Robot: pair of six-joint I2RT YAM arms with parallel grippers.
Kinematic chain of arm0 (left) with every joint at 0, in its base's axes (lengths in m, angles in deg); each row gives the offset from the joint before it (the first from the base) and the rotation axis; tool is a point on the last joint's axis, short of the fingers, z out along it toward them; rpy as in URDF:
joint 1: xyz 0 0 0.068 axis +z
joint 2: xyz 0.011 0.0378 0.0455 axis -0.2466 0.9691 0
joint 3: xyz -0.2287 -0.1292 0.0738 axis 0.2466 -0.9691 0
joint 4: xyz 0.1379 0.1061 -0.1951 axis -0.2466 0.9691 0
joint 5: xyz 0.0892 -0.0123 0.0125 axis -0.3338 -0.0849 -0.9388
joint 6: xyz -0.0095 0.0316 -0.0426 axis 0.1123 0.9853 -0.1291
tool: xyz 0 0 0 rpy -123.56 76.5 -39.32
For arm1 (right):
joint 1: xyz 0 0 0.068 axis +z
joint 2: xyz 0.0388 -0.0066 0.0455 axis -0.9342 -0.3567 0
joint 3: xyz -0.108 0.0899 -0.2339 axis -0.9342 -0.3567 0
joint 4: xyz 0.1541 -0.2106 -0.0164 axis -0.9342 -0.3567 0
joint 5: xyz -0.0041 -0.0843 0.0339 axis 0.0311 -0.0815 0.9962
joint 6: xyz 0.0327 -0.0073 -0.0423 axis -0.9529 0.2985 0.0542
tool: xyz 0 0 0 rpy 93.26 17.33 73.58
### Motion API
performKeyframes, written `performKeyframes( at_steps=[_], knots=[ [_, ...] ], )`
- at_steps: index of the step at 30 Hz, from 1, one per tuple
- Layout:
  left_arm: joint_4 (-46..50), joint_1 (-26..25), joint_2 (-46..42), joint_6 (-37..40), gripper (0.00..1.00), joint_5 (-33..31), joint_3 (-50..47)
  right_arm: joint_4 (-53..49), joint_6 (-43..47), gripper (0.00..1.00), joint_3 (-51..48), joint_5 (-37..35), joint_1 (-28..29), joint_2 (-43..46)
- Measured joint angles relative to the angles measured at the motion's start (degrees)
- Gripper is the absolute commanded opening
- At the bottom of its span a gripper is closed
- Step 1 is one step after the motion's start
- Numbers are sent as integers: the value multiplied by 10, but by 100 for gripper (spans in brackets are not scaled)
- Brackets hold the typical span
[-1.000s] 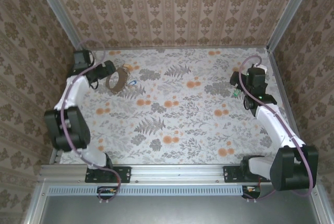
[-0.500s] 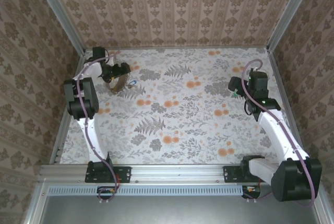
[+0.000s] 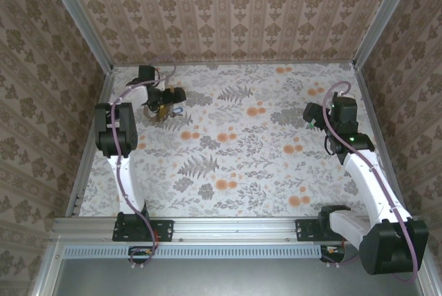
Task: Put the keys on the keyring
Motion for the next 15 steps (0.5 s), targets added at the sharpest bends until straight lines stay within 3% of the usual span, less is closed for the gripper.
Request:
performKeyframes(
  at_steps=[7,15],
  knots=[
    [-27,-60,-41,-9,100,-12,-65,-5,-14,100,7,9,1,0],
    [-29,-230,-106,-30,100,-23,-152,-13,-36,91,19,11,-4,-47]
  ],
)
